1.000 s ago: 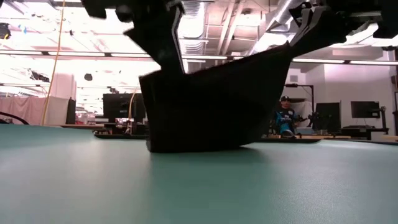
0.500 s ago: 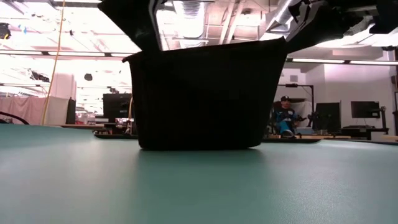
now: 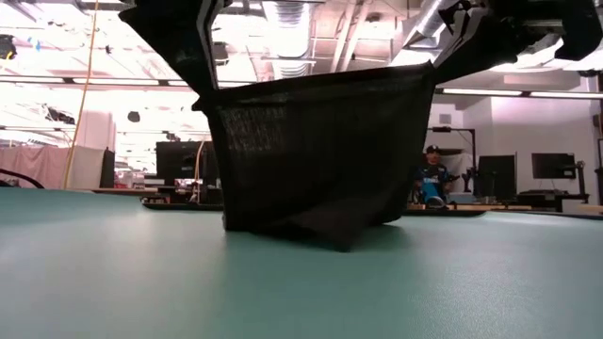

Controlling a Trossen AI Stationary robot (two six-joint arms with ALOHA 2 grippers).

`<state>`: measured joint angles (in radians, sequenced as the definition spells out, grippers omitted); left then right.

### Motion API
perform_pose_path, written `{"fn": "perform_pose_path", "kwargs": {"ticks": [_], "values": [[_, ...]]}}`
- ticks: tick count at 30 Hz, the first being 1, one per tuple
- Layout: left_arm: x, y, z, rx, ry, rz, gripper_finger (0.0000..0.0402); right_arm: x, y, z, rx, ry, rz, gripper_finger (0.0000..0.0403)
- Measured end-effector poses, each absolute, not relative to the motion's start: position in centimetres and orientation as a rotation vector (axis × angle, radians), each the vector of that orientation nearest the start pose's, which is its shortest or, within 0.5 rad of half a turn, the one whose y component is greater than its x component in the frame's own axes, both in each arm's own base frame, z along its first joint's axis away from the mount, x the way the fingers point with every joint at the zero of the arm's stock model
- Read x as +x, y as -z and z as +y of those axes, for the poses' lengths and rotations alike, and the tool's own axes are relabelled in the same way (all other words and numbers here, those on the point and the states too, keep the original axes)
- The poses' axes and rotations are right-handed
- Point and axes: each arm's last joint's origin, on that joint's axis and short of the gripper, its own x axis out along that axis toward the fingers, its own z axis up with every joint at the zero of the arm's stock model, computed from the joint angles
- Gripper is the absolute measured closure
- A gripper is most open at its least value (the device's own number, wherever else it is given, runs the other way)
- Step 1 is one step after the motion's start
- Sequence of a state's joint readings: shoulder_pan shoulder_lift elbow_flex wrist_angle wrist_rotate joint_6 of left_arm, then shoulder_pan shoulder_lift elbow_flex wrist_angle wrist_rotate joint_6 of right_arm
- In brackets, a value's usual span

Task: Roll towel into tight, uniform cylinder
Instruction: Roll the black towel

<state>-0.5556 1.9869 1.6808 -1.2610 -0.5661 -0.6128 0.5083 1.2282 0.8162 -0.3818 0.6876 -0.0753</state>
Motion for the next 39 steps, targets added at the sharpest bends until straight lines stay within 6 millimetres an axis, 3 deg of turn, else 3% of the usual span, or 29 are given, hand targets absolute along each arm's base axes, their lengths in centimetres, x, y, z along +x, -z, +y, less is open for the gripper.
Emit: {"fn": "perform_pose_path", "kwargs": {"ticks": [4,11,22,25,33,39], "values": [[34.3,-23.8,-19.4,0.166,-0.43,1.053,0.0401,22.1,-24.5,10.2,-0.518,0.146,0.662,0.0403],[36.9,-23.7,-21.3,0.036,-0.232,0.875,0.0399,22.1,-24.5,10.2,-0.505,0.151,0.659,0.0403],[36.4,-20.4,-22.5,0.02,-0.279,0.899,0.0321,22.1,-24.6,10.1,-0.506,0.187,0.651,0.0403],[36.8,-19.8,-22.7,0.029,-0.344,0.794,0.0305,22.2,-24.6,10.1,-0.502,0.197,0.642,0.0403],[38.6,-18.4,-21.3,0.052,-0.444,0.529,0.0268,22.3,-24.8,10.2,-0.477,0.213,0.62,0.0403],[40.3,-18.3,-19.1,-0.064,-0.376,0.538,0.0248,22.3,-24.8,10.2,-0.443,0.224,0.611,0.0403]]}}
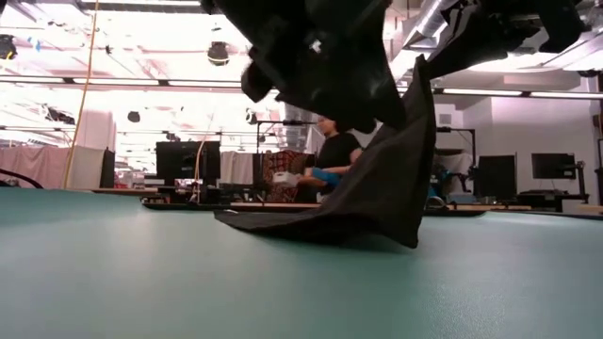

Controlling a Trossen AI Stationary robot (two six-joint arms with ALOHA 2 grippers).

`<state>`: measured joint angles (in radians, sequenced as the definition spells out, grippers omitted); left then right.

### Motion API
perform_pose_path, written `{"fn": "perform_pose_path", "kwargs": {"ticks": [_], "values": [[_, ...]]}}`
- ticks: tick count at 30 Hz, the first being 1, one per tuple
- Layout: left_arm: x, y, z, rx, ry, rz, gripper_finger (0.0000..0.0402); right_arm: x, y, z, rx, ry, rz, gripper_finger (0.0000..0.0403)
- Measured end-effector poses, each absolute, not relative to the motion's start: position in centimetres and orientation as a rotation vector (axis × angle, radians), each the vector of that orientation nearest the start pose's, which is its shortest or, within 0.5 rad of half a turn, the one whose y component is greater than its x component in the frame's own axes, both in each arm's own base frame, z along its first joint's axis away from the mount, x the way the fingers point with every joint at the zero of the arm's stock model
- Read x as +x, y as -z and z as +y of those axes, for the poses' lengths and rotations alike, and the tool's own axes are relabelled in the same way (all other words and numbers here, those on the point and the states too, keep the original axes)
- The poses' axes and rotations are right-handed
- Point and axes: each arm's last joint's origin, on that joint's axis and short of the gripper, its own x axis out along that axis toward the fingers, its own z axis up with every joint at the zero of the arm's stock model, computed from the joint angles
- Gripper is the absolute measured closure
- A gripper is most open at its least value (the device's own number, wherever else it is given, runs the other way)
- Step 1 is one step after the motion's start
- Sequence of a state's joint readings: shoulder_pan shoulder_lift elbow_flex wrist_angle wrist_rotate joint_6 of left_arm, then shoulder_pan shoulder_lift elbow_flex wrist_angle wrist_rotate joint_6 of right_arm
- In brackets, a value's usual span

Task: Roll towel into tight, uniform cylinder
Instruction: Roll the black towel

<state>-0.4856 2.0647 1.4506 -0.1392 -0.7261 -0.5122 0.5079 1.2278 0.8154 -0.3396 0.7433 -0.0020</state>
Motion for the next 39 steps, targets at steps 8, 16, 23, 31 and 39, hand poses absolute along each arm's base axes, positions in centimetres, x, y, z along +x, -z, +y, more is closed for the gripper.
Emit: {"fn": "perform_pose_path", "kwargs": {"ticks": [8,16,23,31,39], "values": [[40.3,-18.4,-18.6,0.004,-0.418,0.553,0.0246,22.9,-25.1,9.5,-0.417,0.292,0.576,0.0403],[40.7,-20.3,-18.9,0.023,-0.472,0.526,0.0246,25.8,-23.4,6.9,-0.395,0.355,0.63,0.0403],[40.5,-19.2,-18.2,-0.078,-0.534,0.491,0.0246,27.7,-22.5,5.5,-0.423,0.326,0.628,0.0403],[42.2,-15.8,-19.1,-0.106,-0.507,0.514,0.0246,28.0,-22.5,4.9,-0.427,0.324,0.627,0.0403],[43.8,-13.8,-20.4,-0.004,-0.558,0.576,0.0246,28.3,-22.6,3.7,-0.391,0.324,0.623,0.0403]]}}
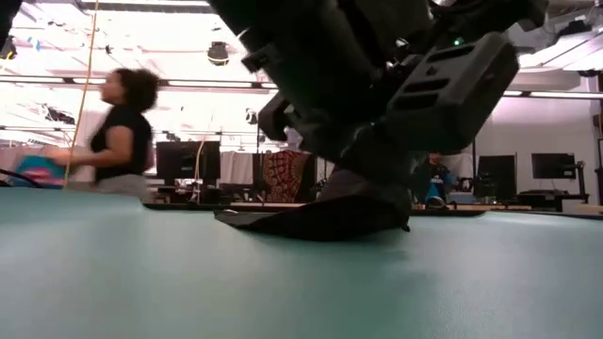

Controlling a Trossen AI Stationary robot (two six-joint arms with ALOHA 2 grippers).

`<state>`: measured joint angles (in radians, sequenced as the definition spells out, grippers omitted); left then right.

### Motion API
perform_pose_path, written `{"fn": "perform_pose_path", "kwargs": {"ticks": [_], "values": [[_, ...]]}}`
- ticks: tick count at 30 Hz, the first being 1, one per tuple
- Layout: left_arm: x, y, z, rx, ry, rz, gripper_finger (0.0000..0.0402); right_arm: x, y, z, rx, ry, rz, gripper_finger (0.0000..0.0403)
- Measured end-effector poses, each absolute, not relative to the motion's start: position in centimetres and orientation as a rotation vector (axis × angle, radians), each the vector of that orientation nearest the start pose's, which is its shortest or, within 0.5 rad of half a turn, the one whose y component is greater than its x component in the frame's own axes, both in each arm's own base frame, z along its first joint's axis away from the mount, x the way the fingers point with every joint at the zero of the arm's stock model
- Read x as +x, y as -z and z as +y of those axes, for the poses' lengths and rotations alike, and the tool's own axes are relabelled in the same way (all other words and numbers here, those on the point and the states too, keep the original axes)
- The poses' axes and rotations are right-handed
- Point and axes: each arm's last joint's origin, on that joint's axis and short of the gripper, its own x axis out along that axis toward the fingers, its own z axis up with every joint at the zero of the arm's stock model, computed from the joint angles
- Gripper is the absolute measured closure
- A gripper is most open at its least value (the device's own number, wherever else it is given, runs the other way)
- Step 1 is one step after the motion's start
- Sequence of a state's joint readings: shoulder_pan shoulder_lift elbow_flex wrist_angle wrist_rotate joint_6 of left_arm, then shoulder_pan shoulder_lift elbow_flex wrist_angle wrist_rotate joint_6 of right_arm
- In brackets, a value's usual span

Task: Roll towel into tight, uniform cylinder
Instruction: Roll the black towel

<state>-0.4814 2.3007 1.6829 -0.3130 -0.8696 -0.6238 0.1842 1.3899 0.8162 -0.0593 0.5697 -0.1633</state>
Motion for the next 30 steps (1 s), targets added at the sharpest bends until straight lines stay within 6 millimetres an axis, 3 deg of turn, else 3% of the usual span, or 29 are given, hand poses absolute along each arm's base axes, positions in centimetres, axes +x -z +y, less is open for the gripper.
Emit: {"fn": "perform_pose_path", "kwargs": {"ticks": [8,14,30], "values": [[44.5,-11.9,-21.9,0.148,-0.598,0.591,0.0246,28.4,-22.5,2.7,-0.363,0.312,0.64,0.0403],[45.3,-11.4,-20.9,0.168,-0.615,0.618,0.0246,28.4,-22.5,2.8,-0.364,0.31,0.642,0.0403],[44.9,-10.2,-17.8,0.197,-0.678,0.767,0.0247,28.4,-22.5,3.1,-0.358,0.277,0.64,0.0403]]}}
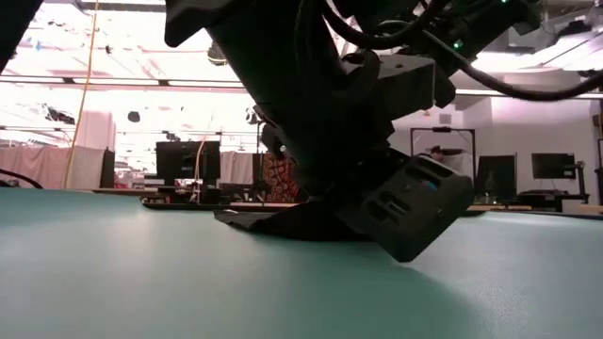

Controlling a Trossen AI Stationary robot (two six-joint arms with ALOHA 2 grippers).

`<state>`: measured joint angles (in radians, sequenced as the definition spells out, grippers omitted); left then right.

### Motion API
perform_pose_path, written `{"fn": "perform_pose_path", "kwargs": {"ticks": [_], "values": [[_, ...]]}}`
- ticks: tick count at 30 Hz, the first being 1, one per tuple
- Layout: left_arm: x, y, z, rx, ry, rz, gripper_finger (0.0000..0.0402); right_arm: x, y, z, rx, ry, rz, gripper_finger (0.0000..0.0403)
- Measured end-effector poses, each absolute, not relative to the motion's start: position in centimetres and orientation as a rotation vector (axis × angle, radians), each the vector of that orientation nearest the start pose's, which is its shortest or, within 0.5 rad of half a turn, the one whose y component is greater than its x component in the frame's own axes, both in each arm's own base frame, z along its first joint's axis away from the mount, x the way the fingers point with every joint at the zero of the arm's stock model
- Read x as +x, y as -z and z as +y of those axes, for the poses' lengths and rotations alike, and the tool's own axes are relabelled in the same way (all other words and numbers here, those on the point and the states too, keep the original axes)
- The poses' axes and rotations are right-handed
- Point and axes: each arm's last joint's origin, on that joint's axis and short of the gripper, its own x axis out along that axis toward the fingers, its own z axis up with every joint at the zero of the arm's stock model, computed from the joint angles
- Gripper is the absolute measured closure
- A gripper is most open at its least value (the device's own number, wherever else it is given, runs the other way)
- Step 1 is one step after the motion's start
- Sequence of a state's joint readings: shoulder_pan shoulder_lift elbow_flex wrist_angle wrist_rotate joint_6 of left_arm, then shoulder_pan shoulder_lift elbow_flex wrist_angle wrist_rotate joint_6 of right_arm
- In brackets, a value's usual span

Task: Roll towel into tight, uniform cylinder
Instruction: Roll the black towel

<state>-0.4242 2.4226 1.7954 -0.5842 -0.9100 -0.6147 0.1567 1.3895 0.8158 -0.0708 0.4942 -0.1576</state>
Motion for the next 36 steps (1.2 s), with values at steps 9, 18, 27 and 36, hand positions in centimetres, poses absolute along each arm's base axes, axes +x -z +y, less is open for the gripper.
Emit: {"fn": "perform_pose_path", "kwargs": {"ticks": [9,18,27,36], "values": [[42.9,-9.8,-16.9,0.191,-0.757,0.925,0.0376,28.2,-22.2,3.1,-0.367,0.274,0.668,0.0403],[39.4,-11.3,-18.0,0.301,-0.816,1.062,0.04,28.1,-22.1,3.5,-0.326,0.273,0.671,0.0403],[36.7,-16.4,-19.7,0.302,-0.823,0.988,0.0401,27.8,-22.1,5.3,-0.325,0.222,0.662,0.0403],[35.1,-21.3,-18.9,0.31,-0.82,0.948,0.0401,26.9,-23.0,7.1,-0.314,0.171,0.614,0.0403]]}}
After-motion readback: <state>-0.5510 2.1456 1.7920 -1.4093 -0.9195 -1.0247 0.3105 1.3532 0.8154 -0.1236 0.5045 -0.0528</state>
